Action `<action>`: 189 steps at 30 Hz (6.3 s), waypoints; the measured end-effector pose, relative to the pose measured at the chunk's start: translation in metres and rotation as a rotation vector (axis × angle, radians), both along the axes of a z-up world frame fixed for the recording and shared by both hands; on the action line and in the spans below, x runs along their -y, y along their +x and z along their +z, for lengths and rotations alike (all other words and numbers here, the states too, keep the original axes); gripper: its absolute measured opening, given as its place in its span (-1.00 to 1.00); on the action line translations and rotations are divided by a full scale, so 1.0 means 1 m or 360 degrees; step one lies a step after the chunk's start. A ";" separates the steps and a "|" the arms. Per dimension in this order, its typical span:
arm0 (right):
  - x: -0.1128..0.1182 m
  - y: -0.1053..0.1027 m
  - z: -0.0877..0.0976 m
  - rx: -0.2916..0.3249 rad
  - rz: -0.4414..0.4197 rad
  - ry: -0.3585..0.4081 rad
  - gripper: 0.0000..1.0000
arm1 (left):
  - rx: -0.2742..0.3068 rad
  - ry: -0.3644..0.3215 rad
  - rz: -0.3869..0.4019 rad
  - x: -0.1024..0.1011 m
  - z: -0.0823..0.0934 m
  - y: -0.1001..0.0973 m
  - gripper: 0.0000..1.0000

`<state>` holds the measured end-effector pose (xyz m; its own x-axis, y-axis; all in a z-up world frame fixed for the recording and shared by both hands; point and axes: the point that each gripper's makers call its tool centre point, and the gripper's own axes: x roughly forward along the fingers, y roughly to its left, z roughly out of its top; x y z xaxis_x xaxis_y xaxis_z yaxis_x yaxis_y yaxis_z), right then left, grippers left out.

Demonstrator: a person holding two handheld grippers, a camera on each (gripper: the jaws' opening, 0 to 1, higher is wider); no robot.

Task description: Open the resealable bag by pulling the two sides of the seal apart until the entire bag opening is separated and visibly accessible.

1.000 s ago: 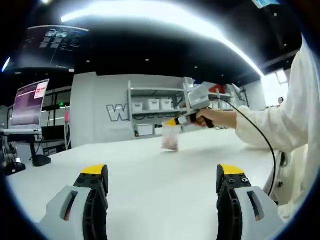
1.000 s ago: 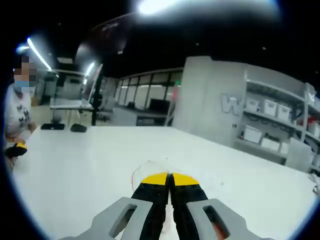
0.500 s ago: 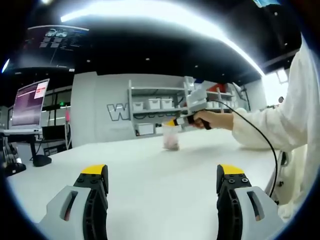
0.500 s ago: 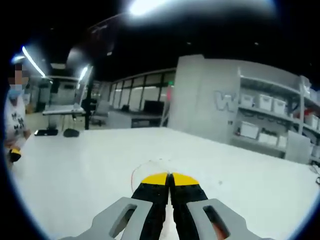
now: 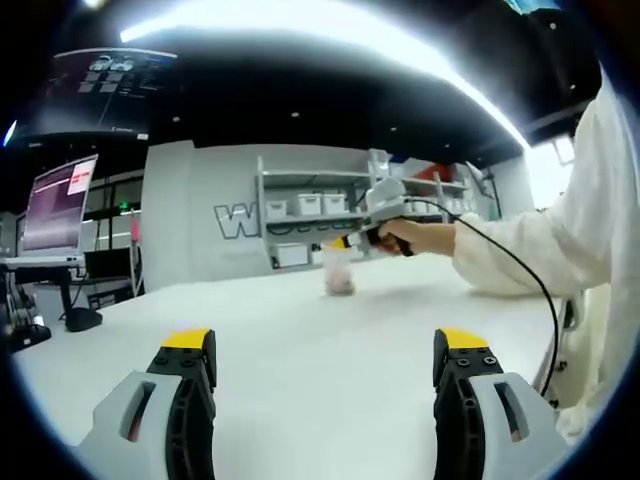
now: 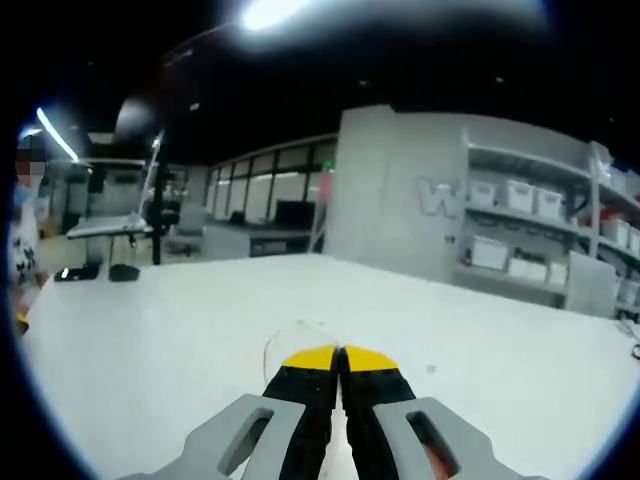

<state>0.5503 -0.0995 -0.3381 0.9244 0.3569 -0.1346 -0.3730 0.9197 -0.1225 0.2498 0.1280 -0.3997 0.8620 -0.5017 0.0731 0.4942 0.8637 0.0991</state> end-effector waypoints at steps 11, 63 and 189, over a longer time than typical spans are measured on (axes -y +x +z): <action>0.007 0.017 0.008 -0.0015 -0.0039 -0.0018 -1.00 | -0.0015 0.0013 0.0005 0.001 -0.002 0.002 0.76; -0.050 0.027 -0.057 -0.0288 0.0219 -0.0179 -1.00 | -0.0042 0.0053 -0.0017 0.006 -0.009 0.004 0.76; -0.029 -0.013 -0.038 -0.0047 0.0162 -0.0139 0.99 | 0.0013 0.0063 -0.0034 0.011 0.003 -0.011 0.79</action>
<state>0.5373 -0.0705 -0.3766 0.8791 0.4345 -0.1958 -0.4685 0.8632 -0.1880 0.2389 0.1166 -0.3965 0.8504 -0.5227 0.0599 0.5116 0.8481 0.1375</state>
